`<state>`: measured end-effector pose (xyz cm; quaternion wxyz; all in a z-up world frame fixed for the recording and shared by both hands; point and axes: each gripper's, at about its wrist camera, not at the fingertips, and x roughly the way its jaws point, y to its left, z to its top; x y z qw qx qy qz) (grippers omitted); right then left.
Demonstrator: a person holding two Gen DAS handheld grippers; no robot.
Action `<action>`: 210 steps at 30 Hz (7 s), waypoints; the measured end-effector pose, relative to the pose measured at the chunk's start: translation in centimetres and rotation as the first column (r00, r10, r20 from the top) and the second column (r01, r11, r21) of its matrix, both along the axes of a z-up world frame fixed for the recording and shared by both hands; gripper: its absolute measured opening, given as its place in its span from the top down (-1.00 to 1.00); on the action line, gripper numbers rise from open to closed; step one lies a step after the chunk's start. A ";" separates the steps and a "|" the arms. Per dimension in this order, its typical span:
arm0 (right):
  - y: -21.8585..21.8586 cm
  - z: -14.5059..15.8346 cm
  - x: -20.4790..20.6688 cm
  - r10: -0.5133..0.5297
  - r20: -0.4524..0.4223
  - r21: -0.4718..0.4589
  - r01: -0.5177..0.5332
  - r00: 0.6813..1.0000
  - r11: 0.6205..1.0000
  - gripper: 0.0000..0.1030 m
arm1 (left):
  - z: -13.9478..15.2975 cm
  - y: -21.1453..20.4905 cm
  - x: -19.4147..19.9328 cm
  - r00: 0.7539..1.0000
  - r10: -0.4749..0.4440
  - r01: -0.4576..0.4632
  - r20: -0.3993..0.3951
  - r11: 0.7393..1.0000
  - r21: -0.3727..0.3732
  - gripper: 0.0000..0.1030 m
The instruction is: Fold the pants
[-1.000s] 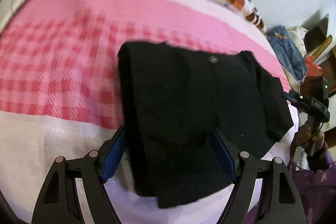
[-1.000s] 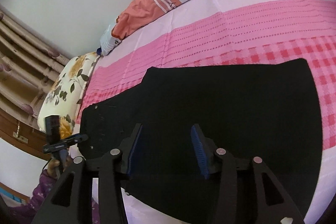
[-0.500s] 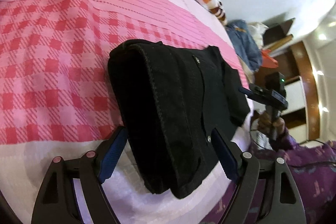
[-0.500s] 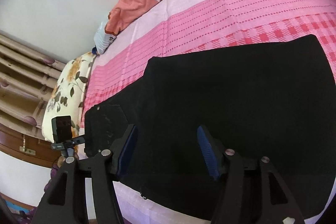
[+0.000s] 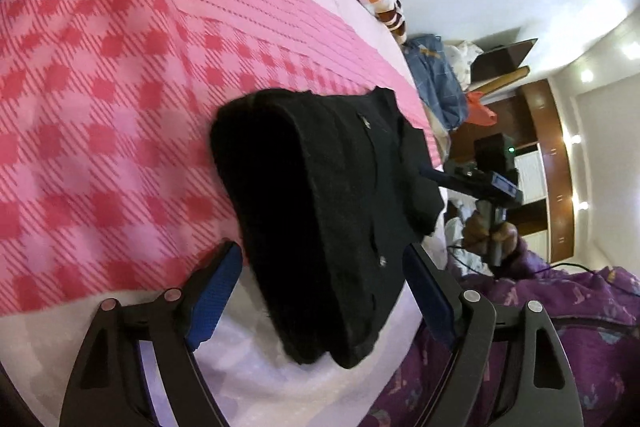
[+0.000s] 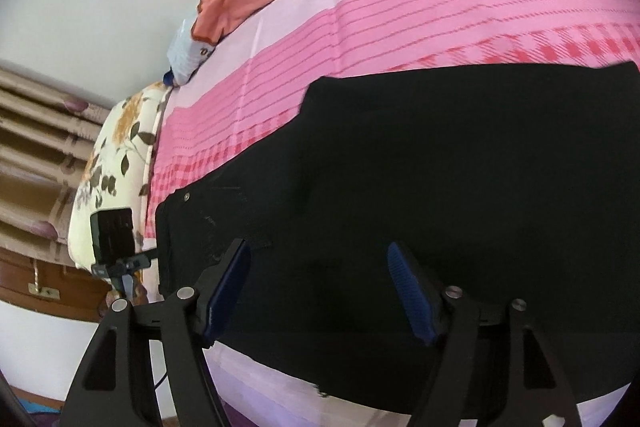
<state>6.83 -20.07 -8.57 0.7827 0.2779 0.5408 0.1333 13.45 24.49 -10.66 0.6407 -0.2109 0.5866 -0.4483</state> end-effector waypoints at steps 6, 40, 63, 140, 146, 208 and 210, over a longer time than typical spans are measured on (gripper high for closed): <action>2.1 -0.3 0.2 0.030 -0.024 -0.009 -0.030 0.999 1.000 -0.34 | -0.1 -2.6 -0.1 0.993 -0.112 0.114 -0.031 0.992 0.048 -0.61; 2.1 0.2 -1.4 0.020 0.040 0.110 -0.024 0.999 0.994 -0.35 | 5.9 -10.5 -6.7 0.896 0.157 -0.325 0.416 0.870 0.370 0.55; -3.1 -0.1 -4.1 -0.045 0.094 0.249 0.020 0.995 0.968 -0.35 | 11.2 -17.3 -8.3 0.865 0.066 -0.325 0.497 0.828 0.456 0.58; -17.1 -3.2 -8.5 0.054 0.213 0.324 -0.123 0.975 0.938 -0.27 | 11.8 -42.5 -7.0 0.936 -0.045 -0.078 0.350 0.941 0.329 0.30; -18.5 -4.4 -8.9 -0.027 0.134 0.344 -0.021 0.991 0.939 0.52 | 9.2 -37.6 -7.4 0.944 0.056 -0.177 0.325 0.917 0.358 0.25; -22.3 -4.7 -11.2 -0.073 0.130 0.313 0.029 0.989 0.949 0.54 | 3.8 -32.2 -8.4 0.925 0.174 -0.310 0.339 0.861 0.403 0.09; -22.1 -4.4 -11.2 -0.062 0.138 0.280 0.021 0.989 0.960 0.52 | 3.6 -32.6 -8.3 0.923 0.156 -0.304 0.350 0.855 0.420 0.09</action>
